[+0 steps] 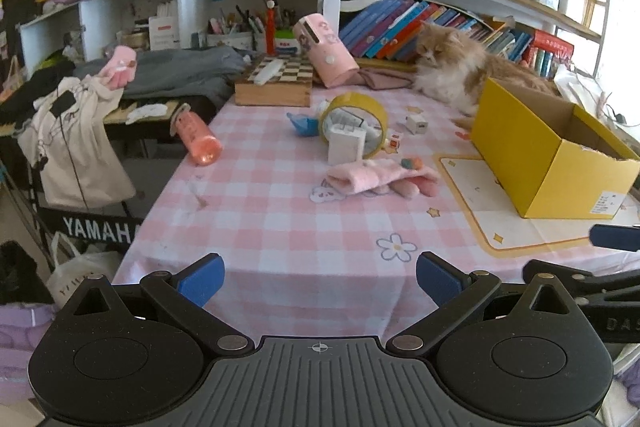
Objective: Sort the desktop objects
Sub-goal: 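Grasp the pink plush toy with the right tool while the left tool approaches the white charger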
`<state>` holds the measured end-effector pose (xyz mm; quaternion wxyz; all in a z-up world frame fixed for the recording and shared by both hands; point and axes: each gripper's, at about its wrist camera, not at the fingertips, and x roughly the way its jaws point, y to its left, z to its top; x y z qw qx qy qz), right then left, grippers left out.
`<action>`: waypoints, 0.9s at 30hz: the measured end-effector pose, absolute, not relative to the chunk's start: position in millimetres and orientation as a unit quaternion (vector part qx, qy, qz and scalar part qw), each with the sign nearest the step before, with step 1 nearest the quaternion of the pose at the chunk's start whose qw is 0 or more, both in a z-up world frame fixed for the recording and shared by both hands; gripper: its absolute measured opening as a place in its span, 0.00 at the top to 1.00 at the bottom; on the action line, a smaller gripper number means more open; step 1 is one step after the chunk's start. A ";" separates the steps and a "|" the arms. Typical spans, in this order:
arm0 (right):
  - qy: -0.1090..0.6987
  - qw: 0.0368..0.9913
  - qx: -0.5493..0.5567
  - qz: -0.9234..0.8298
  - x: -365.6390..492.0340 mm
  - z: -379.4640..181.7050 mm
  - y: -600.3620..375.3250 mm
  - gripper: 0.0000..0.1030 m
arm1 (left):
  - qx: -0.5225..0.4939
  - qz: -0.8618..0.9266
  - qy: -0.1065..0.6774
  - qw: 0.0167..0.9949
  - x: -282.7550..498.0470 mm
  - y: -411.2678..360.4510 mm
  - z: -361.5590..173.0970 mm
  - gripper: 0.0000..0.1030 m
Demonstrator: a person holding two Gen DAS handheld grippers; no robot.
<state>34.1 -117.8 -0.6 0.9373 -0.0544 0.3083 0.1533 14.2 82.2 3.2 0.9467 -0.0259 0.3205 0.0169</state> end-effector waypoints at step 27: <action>0.355 0.906 -0.073 0.216 157.5 -22.9 -72.7 0.26 | -0.039 0.031 0.345 0.937 130.0 110.8 -4.4 0.00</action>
